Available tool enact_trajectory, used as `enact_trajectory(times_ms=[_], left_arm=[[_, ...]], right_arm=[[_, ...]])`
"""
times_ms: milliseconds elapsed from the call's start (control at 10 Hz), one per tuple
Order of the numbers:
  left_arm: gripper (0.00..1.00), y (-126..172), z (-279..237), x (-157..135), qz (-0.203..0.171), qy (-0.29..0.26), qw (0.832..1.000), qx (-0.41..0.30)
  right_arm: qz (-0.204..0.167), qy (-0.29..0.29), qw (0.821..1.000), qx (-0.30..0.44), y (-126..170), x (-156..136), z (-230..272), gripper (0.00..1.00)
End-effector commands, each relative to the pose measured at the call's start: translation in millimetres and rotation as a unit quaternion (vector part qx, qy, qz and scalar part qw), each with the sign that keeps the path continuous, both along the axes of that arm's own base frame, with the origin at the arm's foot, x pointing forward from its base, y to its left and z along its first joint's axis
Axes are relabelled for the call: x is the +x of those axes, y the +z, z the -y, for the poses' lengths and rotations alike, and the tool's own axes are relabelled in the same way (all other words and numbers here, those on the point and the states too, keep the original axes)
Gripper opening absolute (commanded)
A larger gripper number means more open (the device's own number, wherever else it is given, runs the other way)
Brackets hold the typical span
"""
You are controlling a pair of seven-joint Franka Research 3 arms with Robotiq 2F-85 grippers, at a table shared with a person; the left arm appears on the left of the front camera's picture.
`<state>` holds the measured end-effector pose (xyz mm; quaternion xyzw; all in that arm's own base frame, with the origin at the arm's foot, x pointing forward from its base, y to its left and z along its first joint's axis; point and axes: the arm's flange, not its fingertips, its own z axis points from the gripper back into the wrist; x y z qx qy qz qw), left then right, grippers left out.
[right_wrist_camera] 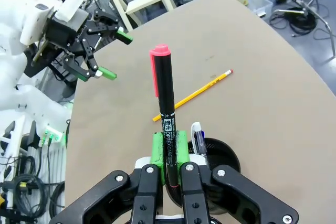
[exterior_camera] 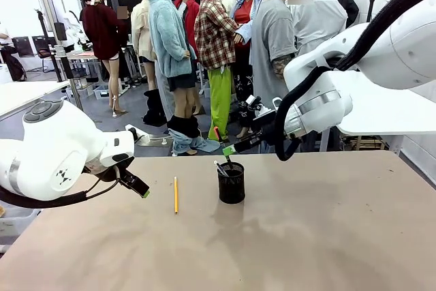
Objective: Place the pens into the pen holder.
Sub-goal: Pick up a writing instrument from the table and place it into the Pen holder.
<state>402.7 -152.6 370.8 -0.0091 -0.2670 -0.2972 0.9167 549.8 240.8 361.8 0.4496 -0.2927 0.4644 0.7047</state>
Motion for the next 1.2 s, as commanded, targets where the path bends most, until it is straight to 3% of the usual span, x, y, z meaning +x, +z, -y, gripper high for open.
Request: enact_trajectory(times_ms=[0,600,700,1000,1100], left_arm=[[1.00,0.5,-1.8,0.2,0.000,0.002,1.000,-0.002],[1.00,0.5,-1.8,0.2,0.000,0.002,1.000,-0.002],[1.00,0.5,-1.8,0.2,0.000,0.002,1.000,-0.002],[1.00,0.5,-1.8,0.2,0.000,0.002,1.000,-0.002],[1.00,0.5,-1.8,0.2,0.000,0.002,1.000,-0.002]], right_arm=[[0.026,0.002,1.000,-0.002,-11.4,1.3,-2.8,0.00],[0.058,0.019,0.997,-0.038,-32.0,2.1,-9.1,0.00],[0.061,0.020,0.997,-0.044,-32.7,0.7,-8.7,0.08],[0.059,0.020,0.997,-0.045,-31.9,1.0,-7.4,0.55],[0.059,0.015,0.998,-0.036,-27.5,0.4,-3.1,0.55]])
